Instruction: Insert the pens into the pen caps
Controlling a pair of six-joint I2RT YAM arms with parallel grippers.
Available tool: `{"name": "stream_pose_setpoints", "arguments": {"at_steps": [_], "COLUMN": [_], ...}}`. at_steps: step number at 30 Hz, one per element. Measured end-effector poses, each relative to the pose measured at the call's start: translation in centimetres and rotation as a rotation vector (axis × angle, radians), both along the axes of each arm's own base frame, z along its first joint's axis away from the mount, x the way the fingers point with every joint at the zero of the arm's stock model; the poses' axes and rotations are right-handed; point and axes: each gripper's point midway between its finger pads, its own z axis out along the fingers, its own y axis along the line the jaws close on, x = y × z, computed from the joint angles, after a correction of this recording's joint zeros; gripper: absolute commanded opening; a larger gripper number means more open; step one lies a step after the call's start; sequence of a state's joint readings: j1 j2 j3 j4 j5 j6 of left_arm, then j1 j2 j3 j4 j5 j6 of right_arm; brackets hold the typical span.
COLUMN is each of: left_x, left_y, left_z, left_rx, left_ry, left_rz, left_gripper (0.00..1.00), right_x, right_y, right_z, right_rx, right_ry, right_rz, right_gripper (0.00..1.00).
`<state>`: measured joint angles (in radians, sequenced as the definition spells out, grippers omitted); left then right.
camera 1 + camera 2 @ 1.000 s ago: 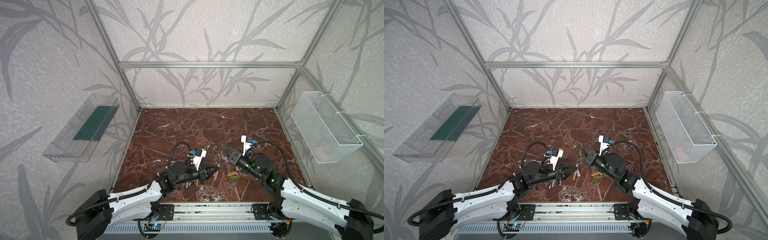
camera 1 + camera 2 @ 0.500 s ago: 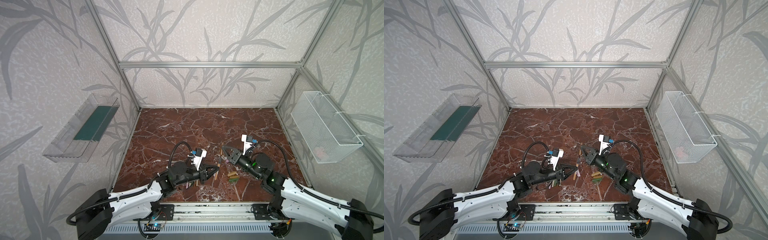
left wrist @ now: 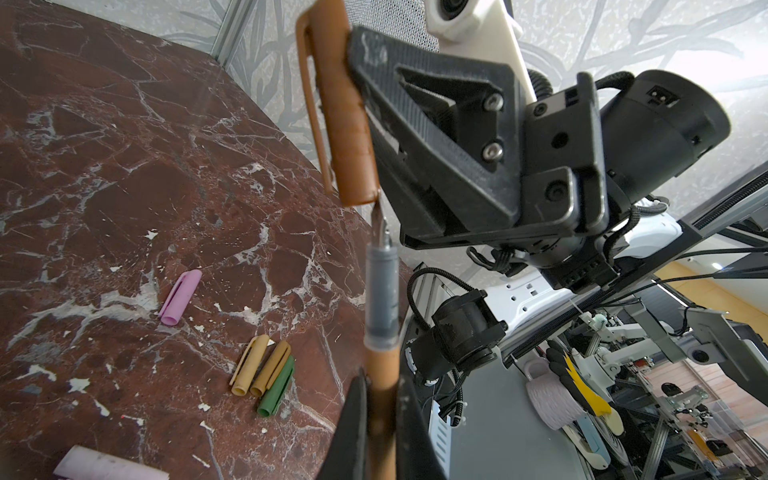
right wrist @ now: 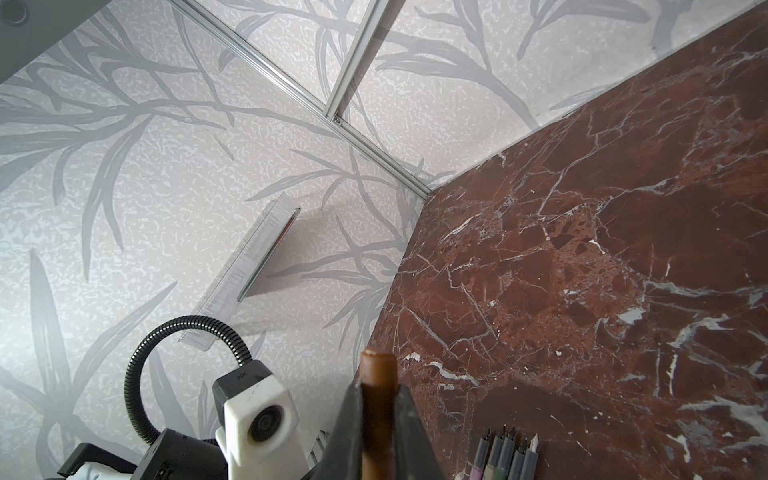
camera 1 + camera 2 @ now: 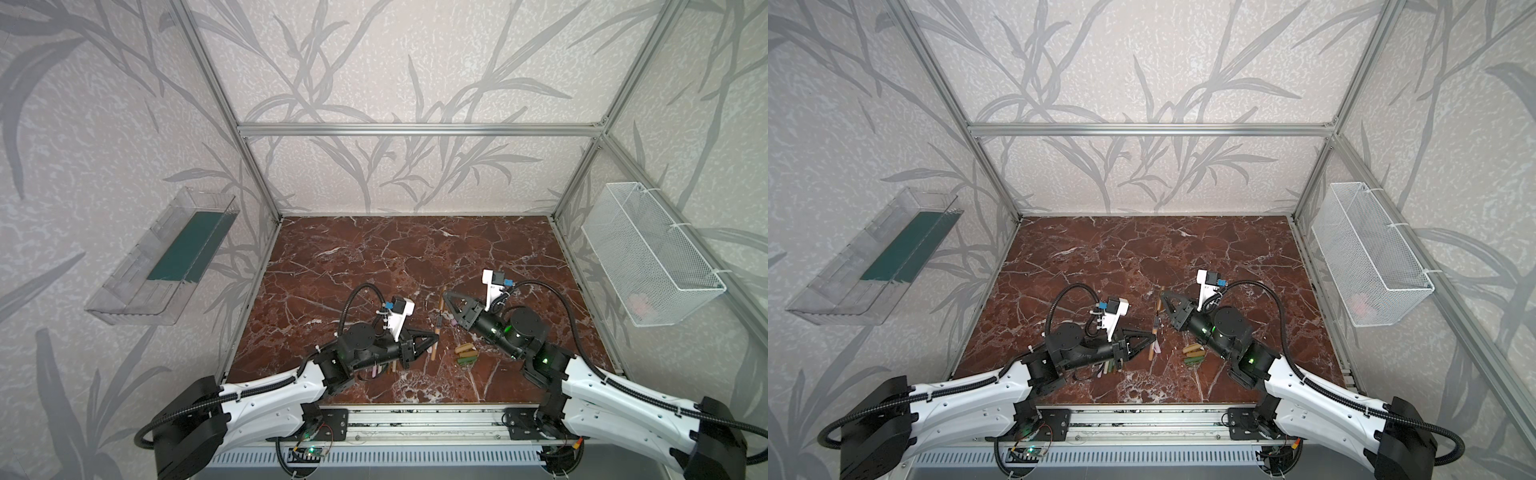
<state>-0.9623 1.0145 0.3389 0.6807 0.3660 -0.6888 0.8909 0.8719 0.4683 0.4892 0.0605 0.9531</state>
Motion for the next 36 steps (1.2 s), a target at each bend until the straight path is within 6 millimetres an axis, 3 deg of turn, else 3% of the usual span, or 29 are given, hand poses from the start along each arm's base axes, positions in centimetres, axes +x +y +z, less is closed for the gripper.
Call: {"name": "stream_pose_setpoints", "arguments": {"at_steps": [24,36], "left_x": [0.1,0.1], "left_y": [0.0,0.0], "left_z": [-0.1,-0.2], "left_rx": [0.003,0.004], "left_ry": [0.004,0.005], "left_rz": [0.004,0.007], "left_gripper": [0.0,0.0], "right_x": [0.0,0.0], "right_y": [0.5,-0.3], "right_z": [0.9,1.0], "right_rx": [-0.004,-0.022], "right_ry": [-0.016,-0.023], "right_rz": [0.006,-0.024], "right_gripper": [0.0,0.0]}}
